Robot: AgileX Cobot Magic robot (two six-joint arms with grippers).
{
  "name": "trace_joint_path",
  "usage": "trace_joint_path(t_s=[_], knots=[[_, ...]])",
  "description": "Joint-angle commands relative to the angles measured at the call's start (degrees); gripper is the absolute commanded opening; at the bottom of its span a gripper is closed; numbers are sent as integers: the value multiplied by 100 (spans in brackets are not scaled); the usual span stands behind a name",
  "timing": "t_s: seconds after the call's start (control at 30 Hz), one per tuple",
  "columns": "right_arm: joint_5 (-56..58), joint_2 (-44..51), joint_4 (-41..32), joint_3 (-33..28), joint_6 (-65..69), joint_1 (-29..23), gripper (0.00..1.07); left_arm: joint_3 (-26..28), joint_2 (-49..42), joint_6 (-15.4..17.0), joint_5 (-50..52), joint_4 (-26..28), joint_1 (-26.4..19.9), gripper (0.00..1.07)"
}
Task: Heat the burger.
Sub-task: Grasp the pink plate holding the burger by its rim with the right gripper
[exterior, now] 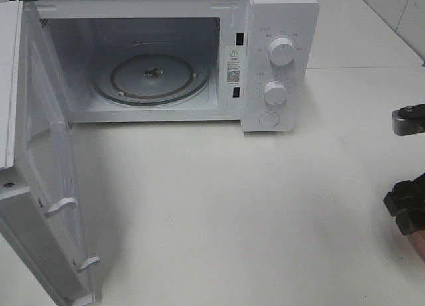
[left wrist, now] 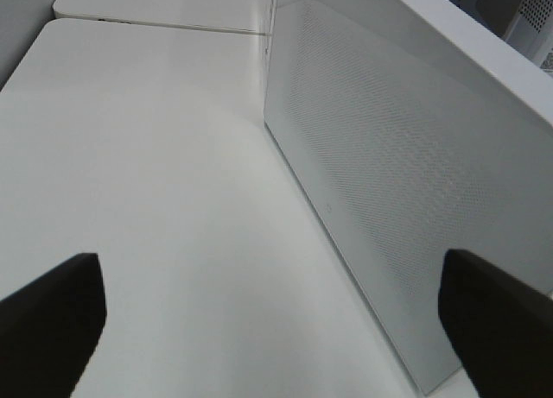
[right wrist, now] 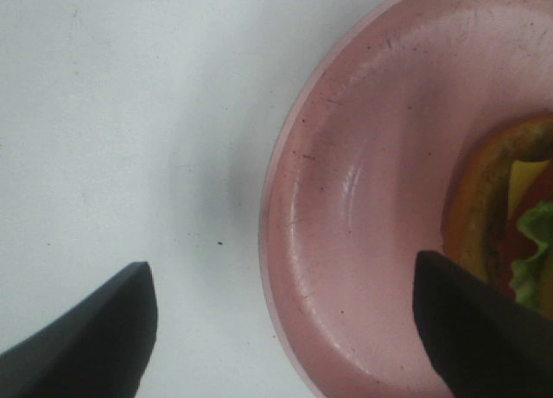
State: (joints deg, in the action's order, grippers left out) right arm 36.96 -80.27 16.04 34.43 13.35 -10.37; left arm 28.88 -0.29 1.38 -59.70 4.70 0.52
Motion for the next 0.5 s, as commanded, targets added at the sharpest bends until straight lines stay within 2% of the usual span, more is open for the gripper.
trace_joint_path(t_s=[0.03, 0.5], knots=[[-115, -229, 80, -29, -23, 52, 76, -6, -120, 6, 52, -6, -6, 100], [-716, -1146, 132, -29, 34, 52, 76, -6, -120, 6, 52, -6, -6, 100]])
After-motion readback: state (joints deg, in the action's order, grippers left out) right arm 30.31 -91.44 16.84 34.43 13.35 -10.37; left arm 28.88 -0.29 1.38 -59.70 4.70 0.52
